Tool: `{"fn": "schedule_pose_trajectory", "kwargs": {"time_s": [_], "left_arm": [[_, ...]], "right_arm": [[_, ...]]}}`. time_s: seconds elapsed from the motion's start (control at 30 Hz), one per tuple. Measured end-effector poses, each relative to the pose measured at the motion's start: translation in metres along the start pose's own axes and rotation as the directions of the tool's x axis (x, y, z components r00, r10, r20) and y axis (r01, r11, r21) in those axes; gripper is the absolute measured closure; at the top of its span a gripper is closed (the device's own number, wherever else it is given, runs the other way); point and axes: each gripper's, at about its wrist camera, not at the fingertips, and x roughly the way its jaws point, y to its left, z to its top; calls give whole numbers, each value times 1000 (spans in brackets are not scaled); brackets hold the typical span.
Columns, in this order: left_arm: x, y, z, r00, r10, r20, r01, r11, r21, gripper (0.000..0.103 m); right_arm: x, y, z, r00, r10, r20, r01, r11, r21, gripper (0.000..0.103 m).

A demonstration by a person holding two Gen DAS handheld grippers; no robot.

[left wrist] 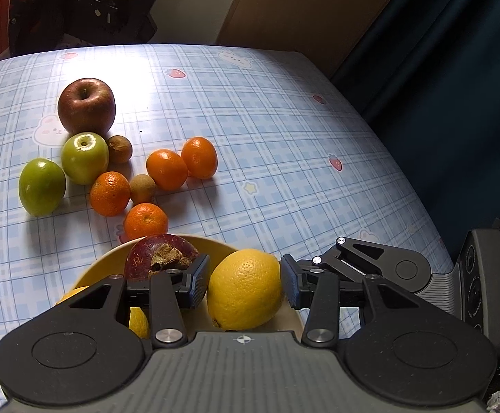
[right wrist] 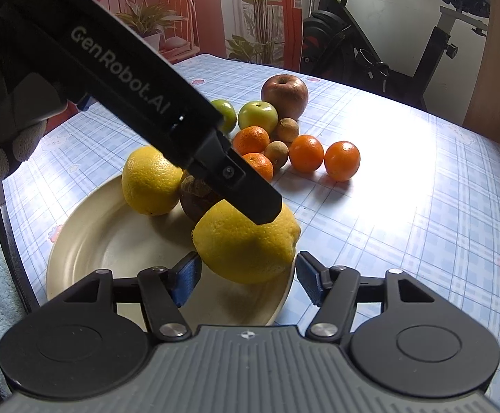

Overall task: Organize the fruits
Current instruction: 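Carry the yellow citrus with the left tool onto the plate and release, then withdraw the left tool from the plate while the right tool approaches the tangerines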

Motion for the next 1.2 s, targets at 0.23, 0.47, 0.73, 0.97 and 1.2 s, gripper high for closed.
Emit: {"fn": "schedule_pose_trajectory", "kwargs": {"time_s": [0.23,0.47,0.73,0.97,1.2], "left_arm": [[-7,1,0,1000,11,23,-10,1000,-12,57],[-19,0,-1,997,43,61,-43,999,-9,56],[-46,3,-7,978,135,158,-131,991,-36,55],[-74,24,-25,942,222,251,-181,967,-178,55],[-100,47,-36,888,343,305,-263,925,-273,55]], "right_arm": [[2,-4,0,1000,15,1,-15,999,39,38],[-2,-11,-1,999,40,22,-42,992,118,36],[-14,-15,-3,996,55,72,-68,978,195,35],[-32,-18,-2,988,56,145,-88,971,224,35],[-43,-20,2,978,47,204,-95,968,230,35]]}}
